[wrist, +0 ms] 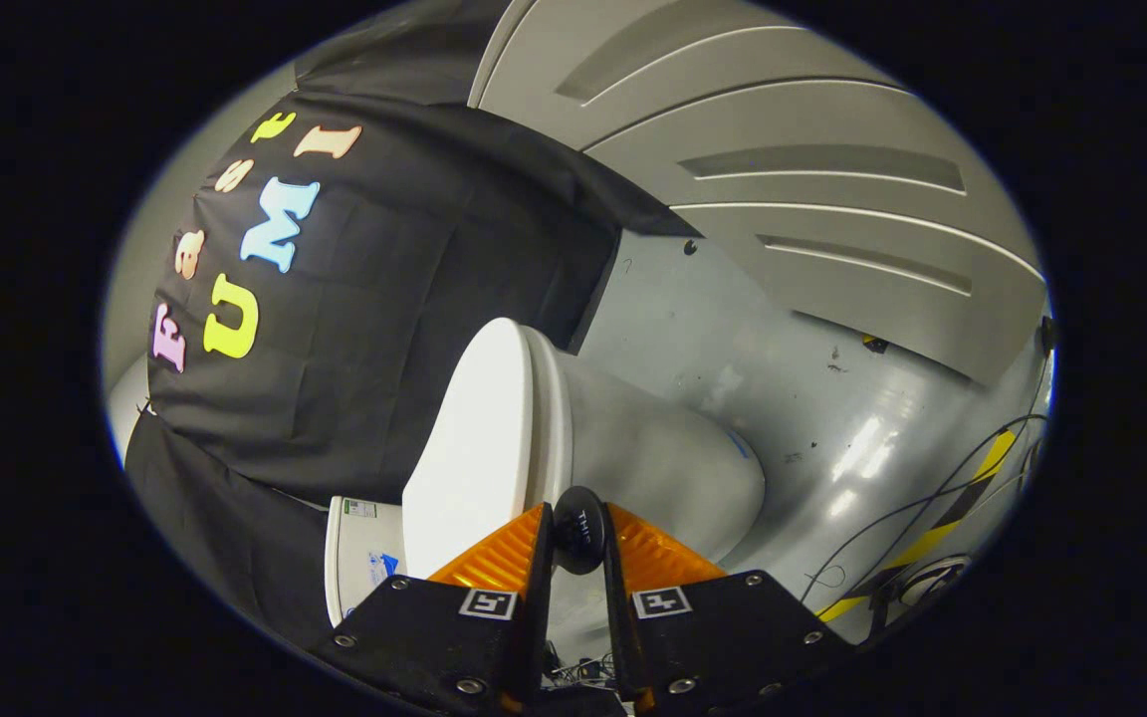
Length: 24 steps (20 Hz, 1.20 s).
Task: Open the toilet lid.
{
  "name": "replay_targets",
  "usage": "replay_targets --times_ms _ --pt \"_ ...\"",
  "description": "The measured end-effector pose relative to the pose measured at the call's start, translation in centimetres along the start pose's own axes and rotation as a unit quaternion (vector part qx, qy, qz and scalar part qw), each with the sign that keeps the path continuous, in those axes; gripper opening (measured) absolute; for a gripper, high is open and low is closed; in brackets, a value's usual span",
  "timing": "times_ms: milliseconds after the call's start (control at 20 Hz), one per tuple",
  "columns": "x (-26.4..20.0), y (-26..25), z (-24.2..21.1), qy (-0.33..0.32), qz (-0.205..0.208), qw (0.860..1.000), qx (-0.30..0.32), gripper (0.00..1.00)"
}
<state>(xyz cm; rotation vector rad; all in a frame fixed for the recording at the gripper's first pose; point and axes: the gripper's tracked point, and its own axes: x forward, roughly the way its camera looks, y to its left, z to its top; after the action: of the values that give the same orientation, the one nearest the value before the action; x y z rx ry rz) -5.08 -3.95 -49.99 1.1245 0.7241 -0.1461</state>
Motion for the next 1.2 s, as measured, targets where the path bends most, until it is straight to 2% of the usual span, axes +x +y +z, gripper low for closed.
replay_targets --times_ms 250,400,800,1200 --pt "-0.5 0.6 0.5 -0.010 0.018 0.999 0.031 0.10" --pt "-0.7 1.0 0.1 -0.015 0.015 1.000 0.015 0.00" --pt "-2.3 3.8 1.2 -0.013 -0.034 0.993 -0.109 0.00" --pt "-5.1 9.2 2.0 -0.054 -0.044 0.985 -0.158 0.00"
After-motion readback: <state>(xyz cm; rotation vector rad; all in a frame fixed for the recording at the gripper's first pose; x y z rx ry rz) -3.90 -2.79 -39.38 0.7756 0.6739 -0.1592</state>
